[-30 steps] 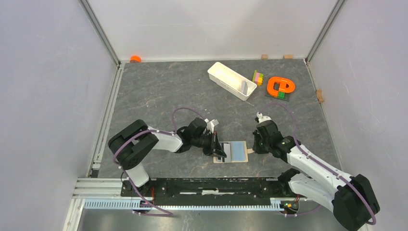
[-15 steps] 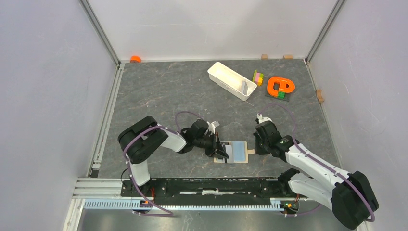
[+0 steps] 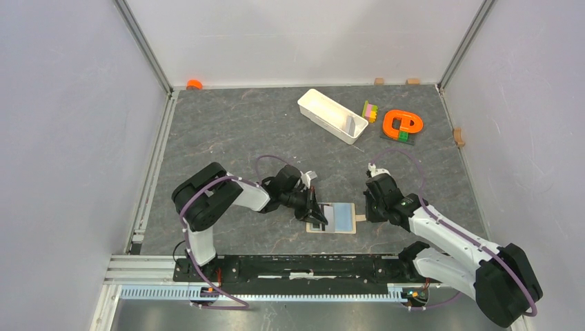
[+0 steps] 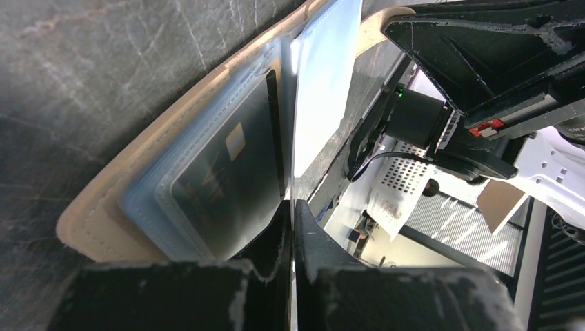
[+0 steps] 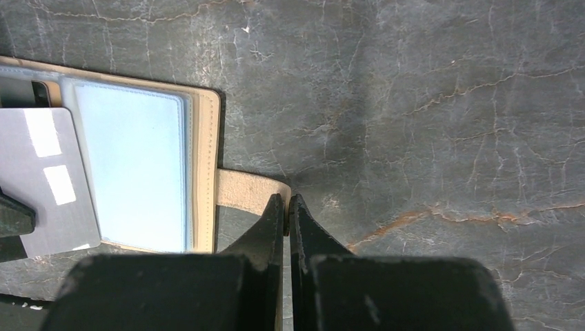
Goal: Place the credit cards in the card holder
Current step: Insert the credit card into the card slot.
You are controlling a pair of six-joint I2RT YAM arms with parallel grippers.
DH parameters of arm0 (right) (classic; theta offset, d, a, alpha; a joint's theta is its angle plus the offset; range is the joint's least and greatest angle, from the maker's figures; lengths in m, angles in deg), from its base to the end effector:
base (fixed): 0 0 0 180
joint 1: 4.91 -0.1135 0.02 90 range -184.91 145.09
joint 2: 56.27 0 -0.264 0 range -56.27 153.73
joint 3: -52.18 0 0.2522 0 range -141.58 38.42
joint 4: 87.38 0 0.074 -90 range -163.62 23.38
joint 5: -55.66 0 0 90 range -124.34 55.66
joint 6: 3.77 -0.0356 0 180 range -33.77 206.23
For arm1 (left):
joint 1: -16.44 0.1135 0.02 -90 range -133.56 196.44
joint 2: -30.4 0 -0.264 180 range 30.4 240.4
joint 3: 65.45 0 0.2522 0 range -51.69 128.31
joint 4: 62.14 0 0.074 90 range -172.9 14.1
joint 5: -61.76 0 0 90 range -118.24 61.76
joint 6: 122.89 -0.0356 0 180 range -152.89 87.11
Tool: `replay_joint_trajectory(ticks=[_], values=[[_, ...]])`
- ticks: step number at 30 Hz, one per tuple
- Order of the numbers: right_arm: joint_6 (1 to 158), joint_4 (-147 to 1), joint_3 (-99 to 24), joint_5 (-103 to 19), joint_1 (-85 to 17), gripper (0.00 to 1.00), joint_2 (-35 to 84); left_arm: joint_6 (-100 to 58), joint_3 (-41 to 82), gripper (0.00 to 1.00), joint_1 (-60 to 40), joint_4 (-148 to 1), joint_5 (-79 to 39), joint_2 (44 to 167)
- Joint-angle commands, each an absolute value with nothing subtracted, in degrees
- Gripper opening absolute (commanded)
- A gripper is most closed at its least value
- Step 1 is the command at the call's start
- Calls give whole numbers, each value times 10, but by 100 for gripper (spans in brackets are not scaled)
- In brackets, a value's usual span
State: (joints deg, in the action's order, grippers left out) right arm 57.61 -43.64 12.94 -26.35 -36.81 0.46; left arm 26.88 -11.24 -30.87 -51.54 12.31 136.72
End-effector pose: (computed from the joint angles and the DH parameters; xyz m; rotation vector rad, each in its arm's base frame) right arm 0.1455 0.0847 0.1627 -0.0282 2.6338 0.1815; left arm 0.2032 -0.2544 0.1009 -0.1504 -2.6769 1.5385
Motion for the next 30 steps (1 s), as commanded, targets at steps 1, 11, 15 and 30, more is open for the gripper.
replay_joint_trajectory(ticks=[1, 11, 15, 30], values=[[578, -429, 133, -246, -372, 0, 7, 213, -90, 2, -304, -563, 145, 1386], [579, -430, 136, -249, -372, 0, 12, 191, -84, 2, -303, -573, 156, 1409], [579, -429, 136, -249, -372, 0, 12, 188, -78, 2, -301, -573, 157, 1418], [578, -432, 141, -253, -372, 0, 17, 153, -41, 2, -295, -593, 188, 1457]])
